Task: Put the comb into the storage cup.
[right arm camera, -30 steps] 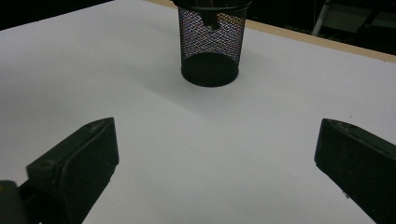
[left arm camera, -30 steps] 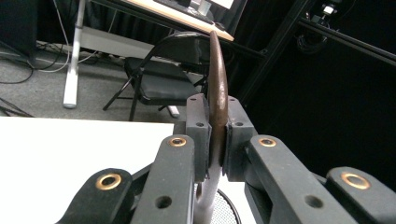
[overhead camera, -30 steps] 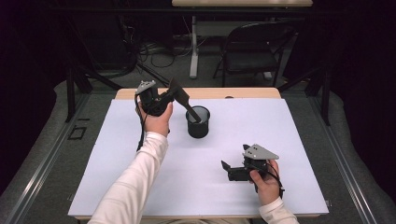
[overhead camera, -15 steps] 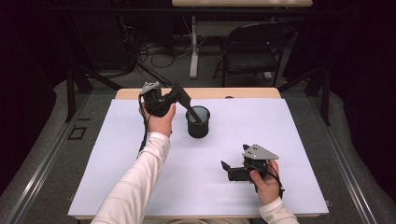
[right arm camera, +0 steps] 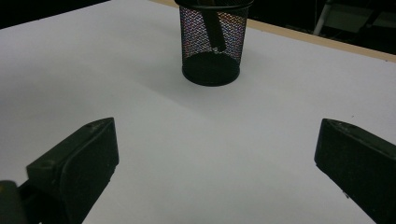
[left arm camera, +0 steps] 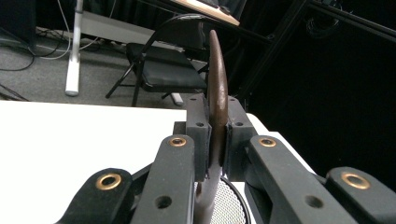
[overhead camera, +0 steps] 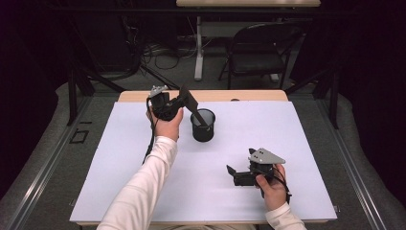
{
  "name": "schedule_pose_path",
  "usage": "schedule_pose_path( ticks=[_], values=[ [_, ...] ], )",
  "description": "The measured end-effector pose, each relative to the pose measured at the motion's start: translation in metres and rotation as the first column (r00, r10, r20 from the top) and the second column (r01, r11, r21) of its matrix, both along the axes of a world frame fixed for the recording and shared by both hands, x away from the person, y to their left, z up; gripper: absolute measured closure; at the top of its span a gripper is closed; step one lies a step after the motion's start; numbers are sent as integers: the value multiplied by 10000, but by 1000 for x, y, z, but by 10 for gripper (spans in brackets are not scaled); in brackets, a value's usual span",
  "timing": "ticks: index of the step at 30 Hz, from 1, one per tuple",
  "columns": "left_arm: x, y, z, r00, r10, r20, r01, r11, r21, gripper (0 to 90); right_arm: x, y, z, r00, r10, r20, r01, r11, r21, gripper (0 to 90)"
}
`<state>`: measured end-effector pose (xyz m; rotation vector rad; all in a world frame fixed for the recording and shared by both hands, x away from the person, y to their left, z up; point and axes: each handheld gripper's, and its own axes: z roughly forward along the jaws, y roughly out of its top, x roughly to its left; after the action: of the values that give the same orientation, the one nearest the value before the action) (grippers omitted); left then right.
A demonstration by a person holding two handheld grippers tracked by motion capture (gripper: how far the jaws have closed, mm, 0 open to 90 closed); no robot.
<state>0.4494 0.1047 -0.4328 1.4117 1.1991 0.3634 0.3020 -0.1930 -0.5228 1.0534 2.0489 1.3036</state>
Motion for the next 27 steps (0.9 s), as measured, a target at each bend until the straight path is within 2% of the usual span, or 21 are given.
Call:
schedule_pose_path(
  ticks=[27],
  values=[
    [7, -6, -15, 9993, -23, -382, 23, 10000, 1, 840, -1, 0, 0, 10000, 59, 20, -59, 10000, -1, 0]
  ],
)
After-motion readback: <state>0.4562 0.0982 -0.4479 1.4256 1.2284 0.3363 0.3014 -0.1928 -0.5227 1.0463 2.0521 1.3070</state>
